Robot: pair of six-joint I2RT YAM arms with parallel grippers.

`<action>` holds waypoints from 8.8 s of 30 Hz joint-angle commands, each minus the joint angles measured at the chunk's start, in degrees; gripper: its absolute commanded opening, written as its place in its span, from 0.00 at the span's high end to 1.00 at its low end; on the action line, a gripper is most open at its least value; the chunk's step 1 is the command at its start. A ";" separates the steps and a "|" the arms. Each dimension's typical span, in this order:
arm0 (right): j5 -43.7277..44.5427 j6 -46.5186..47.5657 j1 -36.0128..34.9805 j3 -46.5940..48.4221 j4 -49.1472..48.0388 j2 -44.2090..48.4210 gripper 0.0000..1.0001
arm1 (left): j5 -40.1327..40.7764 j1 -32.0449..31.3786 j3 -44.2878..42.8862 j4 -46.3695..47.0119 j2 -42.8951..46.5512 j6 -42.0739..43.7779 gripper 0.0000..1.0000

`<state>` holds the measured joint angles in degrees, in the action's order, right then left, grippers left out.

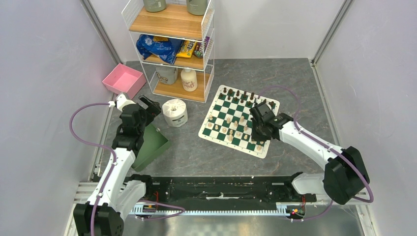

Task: Set up the chess pieces on the board

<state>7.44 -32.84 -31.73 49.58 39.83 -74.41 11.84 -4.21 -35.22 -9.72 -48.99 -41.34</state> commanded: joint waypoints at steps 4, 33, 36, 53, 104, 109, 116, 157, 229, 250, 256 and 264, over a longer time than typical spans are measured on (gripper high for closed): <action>1.73 -1.62 -1.24 -1.11 -0.52 -0.60 0.82 | -0.25 0.28 0.12 1.98 0.32 -1.11 0.00; 2.37 -2.27 -2.02 -2.34 -3.85 -5.58 0.82 | -0.19 0.32 -0.14 2.42 -0.49 -0.89 0.00; 2.44 -2.18 -2.02 -2.39 -3.89 -5.59 0.82 | -0.23 0.31 -0.01 2.42 -0.49 -0.93 0.00; 2.65 -2.65 -2.00 -2.84 -4.59 -6.49 0.71 | -0.14 0.27 0.50 2.46 -0.31 -0.85 0.00; 8.13 -0.78 4.45 29.01 2.60 -14.04 0.03 | -0.38 0.48 -2.96 0.70 -2.76 -4.69 0.00; 5.48 -1.87 7.82 37.48 3.23 -16.56 0.03 | -1.74 0.48 -4.23 -0.13 -3.34 -5.51 0.00; 1.70 -3.48 10.02 45.57 5.51 -19.14 0.03 | -3.52 0.44 -6.05 -2.94 -2.06 -4.03 0.00; -19.69 11.32 9.17 35.21 0.49 -25.43 0.45 | -3.61 0.32 3.26 4.75 0.95 -1.28 0.01; 1.82 6.36 -10.47 52.54 -3.64 -48.17 0.49 | 5.74 0.40 3.63 0.75 3.92 1.69 0.00; 3.53 5.72 -10.72 51.33 -5.77 -49.25 0.55 | 6.43 0.36 3.83 0.31 4.10 1.86 0.00; 3.35 5.51 -10.68 47.63 -10.14 -45.58 0.52 | 6.46 0.42 3.78 0.32 4.02 1.87 0.00; 5.03 5.35 -10.75 40.14 -17.88 -37.71 0.51 | 6.53 0.43 3.70 0.14 4.30 1.96 0.00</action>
<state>10.55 -27.44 -42.52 92.14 28.95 -119.42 16.49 -4.21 -31.48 -10.63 -45.58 -41.08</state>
